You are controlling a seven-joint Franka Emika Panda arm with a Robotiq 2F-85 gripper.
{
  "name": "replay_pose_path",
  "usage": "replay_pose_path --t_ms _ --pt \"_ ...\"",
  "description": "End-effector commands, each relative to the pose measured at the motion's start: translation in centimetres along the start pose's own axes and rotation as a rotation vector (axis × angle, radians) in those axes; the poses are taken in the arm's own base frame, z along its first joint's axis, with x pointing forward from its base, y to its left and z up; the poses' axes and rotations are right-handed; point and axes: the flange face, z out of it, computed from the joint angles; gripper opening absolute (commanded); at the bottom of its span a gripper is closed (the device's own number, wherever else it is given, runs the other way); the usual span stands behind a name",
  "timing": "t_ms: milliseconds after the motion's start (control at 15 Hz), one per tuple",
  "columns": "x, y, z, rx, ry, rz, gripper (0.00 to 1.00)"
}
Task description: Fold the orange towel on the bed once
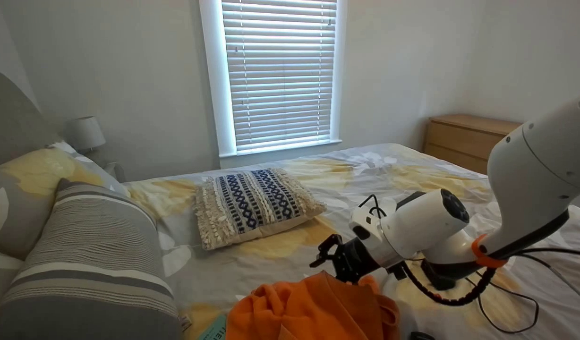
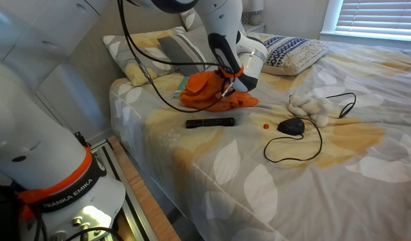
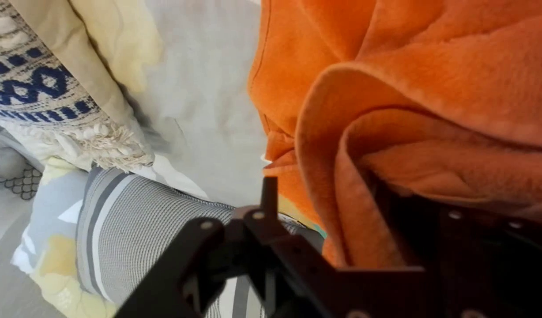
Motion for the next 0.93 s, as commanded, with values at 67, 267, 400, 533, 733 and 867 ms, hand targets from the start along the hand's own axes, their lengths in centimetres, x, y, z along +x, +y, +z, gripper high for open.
replay_pose_path --t_ms 67,267,400,533,733,867 --pt "1.5 2.3 -4.3 -0.017 -0.137 0.063 1.00" --pt "1.6 3.9 -6.2 -0.045 -0.197 0.089 1.00" --pt "1.5 4.2 -7.1 -0.054 -0.239 0.163 1.00" --pt "1.5 3.4 -8.4 -0.035 -0.290 0.261 1.00" --pt "2.0 2.7 -10.6 0.006 -0.344 0.398 1.00" --pt "3.1 2.9 -12.3 0.054 -0.341 0.503 1.00"
